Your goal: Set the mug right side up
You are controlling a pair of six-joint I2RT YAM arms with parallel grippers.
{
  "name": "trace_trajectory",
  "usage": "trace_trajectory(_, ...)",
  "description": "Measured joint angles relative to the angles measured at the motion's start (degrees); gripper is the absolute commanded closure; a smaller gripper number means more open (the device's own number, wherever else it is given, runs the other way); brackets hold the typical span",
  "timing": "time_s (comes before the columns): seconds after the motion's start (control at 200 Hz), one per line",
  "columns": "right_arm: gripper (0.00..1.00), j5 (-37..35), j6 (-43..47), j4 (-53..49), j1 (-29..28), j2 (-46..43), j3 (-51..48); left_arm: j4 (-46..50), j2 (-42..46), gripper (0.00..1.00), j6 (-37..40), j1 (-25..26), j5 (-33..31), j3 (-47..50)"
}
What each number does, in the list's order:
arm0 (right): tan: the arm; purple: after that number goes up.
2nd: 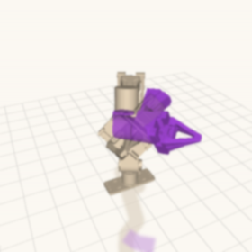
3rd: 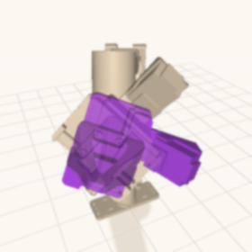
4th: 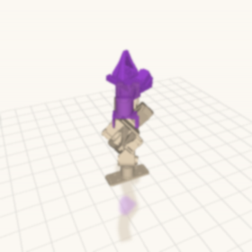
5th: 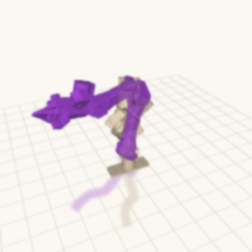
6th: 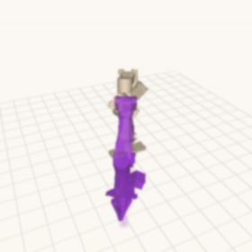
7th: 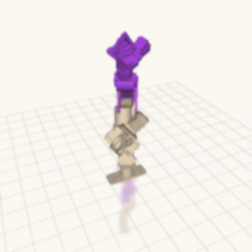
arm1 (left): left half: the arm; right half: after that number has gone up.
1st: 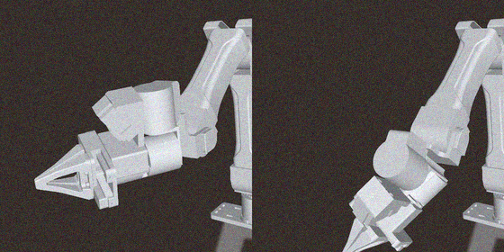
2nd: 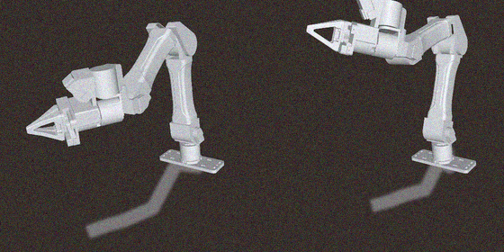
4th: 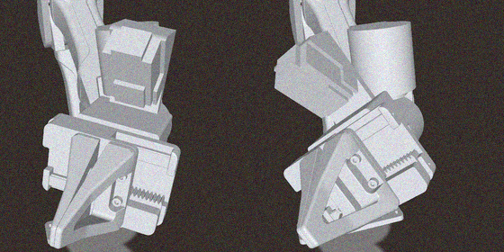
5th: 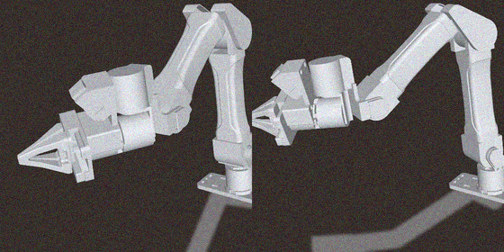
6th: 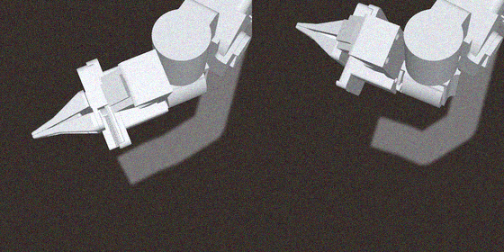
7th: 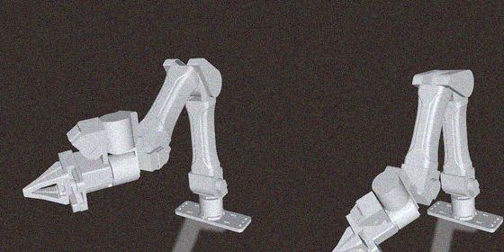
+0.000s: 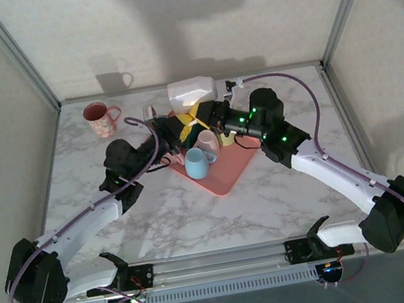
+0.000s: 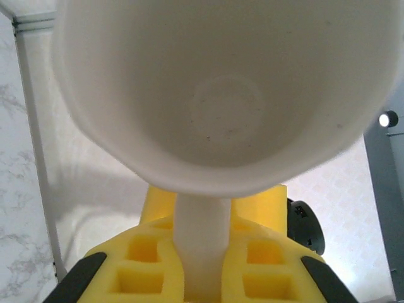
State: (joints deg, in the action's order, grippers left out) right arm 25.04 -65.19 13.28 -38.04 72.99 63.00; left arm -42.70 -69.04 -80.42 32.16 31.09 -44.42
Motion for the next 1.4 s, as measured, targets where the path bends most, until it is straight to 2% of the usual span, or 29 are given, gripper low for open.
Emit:
trace_trajectory(0.15,0.38,-1.1,0.8,-0.7,0.0,-0.4,0.0,4.0,0.7,1.00,4.7,0.0,-1.5,-1.2)
trace_trajectory(0.255,0.32,-1.7,1.5,-0.7,0.0,-0.5,0.1,7.9,1.5,1.00,8.6,0.0,-2.8,-2.1)
trace_trajectory(0.696,0.31,-3.0,3.1,-3.0,0.1,-0.5,0.1,19.7,3.8,1.00,22.5,0.0,-5.4,-5.4)
trace_trajectory(0.911,0.31,-3.0,4.5,-5.7,0.3,-0.5,0.1,29.2,3.8,1.00,30.4,0.0,-6.7,-10.3)
trace_trajectory(1.252,0.29,-5.1,8.8,-13.4,1.3,-0.5,0.1,43.3,2.2,1.00,41.5,0.0,-11.8,-16.0)
trace_trajectory(1.402,0.29,-8.0,13.4,-20.9,1.4,-0.7,1.4,48.4,1.4,1.00,45.6,0.0,-15.3,-16.9)
